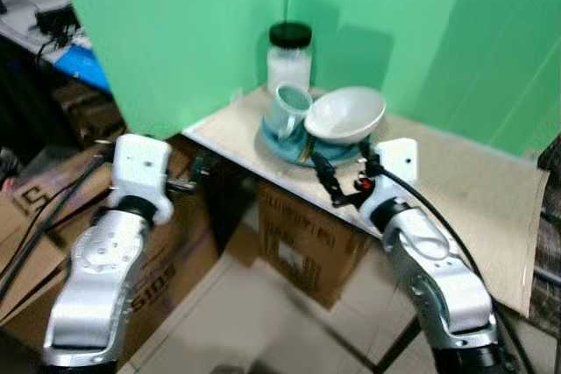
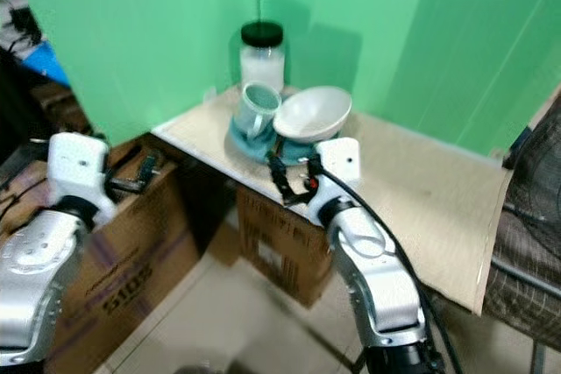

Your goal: Setting the table

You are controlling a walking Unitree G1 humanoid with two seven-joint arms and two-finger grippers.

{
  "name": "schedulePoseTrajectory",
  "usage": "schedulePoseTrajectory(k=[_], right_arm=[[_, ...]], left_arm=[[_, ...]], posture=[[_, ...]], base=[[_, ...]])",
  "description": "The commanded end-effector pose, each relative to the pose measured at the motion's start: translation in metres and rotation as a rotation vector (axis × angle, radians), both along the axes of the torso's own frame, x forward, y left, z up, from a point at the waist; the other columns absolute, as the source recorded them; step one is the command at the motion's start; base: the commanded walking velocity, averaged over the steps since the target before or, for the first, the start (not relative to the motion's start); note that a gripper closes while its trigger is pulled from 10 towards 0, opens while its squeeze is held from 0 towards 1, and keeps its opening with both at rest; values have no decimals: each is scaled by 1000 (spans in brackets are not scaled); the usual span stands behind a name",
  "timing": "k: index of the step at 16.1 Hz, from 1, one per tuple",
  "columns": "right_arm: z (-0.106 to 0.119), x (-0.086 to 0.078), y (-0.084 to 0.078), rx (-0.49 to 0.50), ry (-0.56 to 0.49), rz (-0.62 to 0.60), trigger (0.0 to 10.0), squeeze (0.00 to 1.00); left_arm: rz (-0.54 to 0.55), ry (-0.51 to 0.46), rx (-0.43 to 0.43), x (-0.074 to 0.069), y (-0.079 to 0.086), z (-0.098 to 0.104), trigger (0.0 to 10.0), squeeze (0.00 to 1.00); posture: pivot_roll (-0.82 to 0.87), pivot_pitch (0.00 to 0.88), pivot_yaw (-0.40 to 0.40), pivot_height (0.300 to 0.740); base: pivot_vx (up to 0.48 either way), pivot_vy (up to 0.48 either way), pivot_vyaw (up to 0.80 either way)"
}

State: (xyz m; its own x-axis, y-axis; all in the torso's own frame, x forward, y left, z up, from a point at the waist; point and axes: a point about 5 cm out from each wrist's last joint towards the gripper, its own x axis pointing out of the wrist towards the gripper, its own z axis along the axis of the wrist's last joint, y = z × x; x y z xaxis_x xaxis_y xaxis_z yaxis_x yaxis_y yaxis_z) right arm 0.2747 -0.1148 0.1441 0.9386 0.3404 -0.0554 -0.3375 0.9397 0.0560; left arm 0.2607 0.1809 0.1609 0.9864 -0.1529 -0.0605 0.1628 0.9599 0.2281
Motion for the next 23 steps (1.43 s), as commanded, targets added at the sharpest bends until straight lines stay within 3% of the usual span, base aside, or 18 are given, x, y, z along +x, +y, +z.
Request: schedulePoseTrajectory(k=[1, 8, 10, 11, 12, 13, 14, 19, 20, 21, 23], right_arm=[[-3, 1, -3, -7, 14, -21, 10000, 1000], [8, 11, -18, 3, -23, -153, 10000, 1000], [9, 14, -17, -7, 24, -143, 10000, 984], [9, 15, -15, 5, 49, -123, 10000, 847], [13, 17, -13, 30, 56, -89, 10000, 804], [18, 19, -11, 52, 48, -64, 10000, 937], [21, 21, -9, 68, 43, -49, 10000, 1000], [38, 68, 4, 143, 184, -62, 10000, 1000], [37, 78, 7, 108, 242, -75, 10000, 1000], [31, 88, 11, 36, 321, -91, 10000, 0], [32, 100, 9, 49, 354, -164, 10000, 0]], left_arm=[[-13, 4, 8, 1, -1, 1, 10000, 0], [-82, 18, 12, 2, -7, 0, 10000, 0], [-89, 21, 13, 1, -8, 0, 10000, 0], [-95, 25, 14, 1, -8, 0, 10000, 0], [-107, 30, 15, 0, -9, -1, 10000, 0], [-122, 33, 15, -1, -10, -1, 10000, 0], [-131, 33, 15, -2, -11, -2, 10000, 0], [-317, 73, 20, -4, -14, -1, 10000, 0], [-380, 90, 11, -5, -15, 0, 10000, 1000], [-447, 112, 11, -6, -18, 0, 10000, 1000], [-505, 139, 54, -9, -19, -2, 10000, 1000]], posture=[[154, 0, 12, 740], [146, 0, 13, 740], [144, 0, 13, 740], [144, 0, 12, 740], [141, 0, 13, 740], [139, 0, 14, 740], [138, 0, 15, 740], [136, 0, 15, 740], [137, 0, 15, 740], [138, 0, 15, 740], [147, 0, 9, 740]], base=[[315, 0, 0], [299, 0, 0], [247, 0, 0], [0, 0, 0], [0, 0, 0], [0, 0, 0], [0, 0, 0], [0, 0, 0], [0, 0, 0], [0, 0, 0], [0, 0, 0]])
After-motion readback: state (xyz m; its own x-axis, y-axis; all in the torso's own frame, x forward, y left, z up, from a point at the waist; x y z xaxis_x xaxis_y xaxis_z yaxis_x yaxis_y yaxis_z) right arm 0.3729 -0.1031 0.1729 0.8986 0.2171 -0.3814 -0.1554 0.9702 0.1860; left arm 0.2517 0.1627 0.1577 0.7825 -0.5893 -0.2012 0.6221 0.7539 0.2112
